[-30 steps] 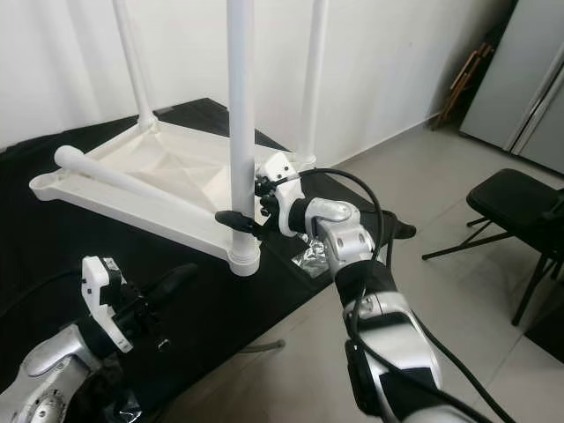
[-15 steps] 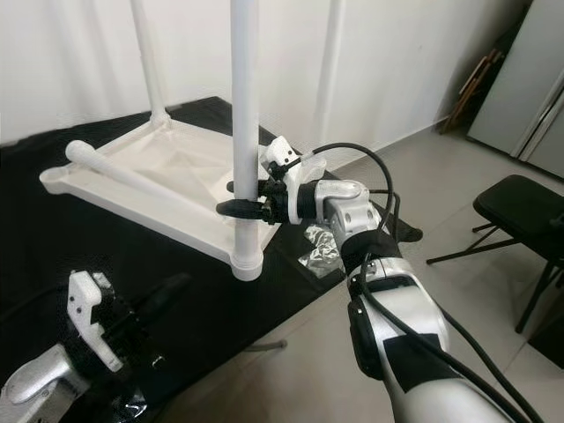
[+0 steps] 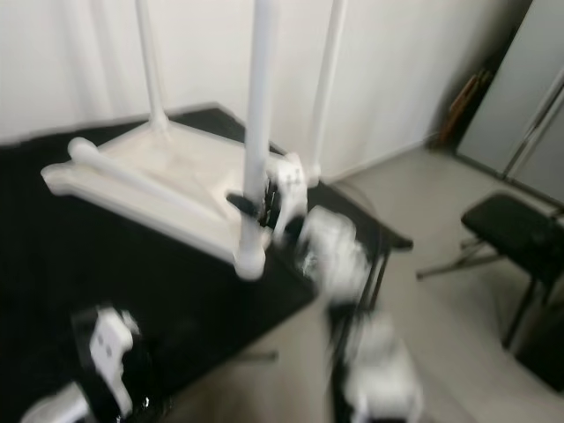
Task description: Building children table
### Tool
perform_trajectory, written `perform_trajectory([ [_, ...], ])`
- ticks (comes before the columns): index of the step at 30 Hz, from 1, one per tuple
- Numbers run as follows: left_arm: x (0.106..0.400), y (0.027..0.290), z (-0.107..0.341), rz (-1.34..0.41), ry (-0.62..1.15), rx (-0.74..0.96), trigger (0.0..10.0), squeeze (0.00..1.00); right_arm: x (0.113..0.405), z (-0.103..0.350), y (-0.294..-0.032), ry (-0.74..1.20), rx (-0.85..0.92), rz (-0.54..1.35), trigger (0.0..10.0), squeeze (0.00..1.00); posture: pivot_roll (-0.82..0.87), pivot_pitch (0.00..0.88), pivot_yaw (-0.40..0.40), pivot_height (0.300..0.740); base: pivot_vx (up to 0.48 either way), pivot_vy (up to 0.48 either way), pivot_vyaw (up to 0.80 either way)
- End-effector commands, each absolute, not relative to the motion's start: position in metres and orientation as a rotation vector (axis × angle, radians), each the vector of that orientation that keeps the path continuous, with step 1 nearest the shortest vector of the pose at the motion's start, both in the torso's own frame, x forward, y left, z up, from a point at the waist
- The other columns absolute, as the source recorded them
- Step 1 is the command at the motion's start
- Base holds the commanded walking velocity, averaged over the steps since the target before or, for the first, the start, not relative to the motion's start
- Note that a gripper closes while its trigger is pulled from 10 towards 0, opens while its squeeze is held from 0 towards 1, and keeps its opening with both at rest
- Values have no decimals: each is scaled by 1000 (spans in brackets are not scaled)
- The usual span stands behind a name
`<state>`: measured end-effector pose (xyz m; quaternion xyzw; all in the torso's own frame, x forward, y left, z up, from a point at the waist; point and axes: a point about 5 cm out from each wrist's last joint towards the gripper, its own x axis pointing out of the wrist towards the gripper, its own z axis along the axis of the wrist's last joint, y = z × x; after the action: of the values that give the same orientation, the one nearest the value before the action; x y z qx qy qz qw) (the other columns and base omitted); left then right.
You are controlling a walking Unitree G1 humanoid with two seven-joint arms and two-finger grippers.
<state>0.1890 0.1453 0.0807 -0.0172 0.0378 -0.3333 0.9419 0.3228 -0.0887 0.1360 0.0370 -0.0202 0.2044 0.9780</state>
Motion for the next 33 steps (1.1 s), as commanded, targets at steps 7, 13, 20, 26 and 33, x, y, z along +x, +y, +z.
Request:
perform_trajectory([
  [7, 194, 150, 72, -675, 94, -40, 10000, 0, 303, 63, -103, 289, -88, 286, 0, 0, 46, 0, -32, 740, 0, 0, 0],
  [13, 195, 154, 66, -636, 90, -22, 10000, 0, 304, 68, -107, 314, -114, 319, 10000, 0, 57, 0, -32, 740, 0, 0, 0],
  [20, 203, 163, 63, -539, 67, -33, 10000, 0, 324, 113, -119, 173, -156, 715, 10000, 1000, 67, 0, -27, 740, 0, 0, 0],
  [26, 211, 171, 61, -501, 64, -55, 10000, 0, 348, 136, -139, 117, -201, 837, 10000, 0, 70, 0, -30, 740, 0, 0, 0],
  [33, 218, 175, 60, -472, 54, -85, 10000, 0, 362, 152, -144, 105, -188, 928, 10000, 0, 75, 0, -37, 740, 0, 0, 0],
])
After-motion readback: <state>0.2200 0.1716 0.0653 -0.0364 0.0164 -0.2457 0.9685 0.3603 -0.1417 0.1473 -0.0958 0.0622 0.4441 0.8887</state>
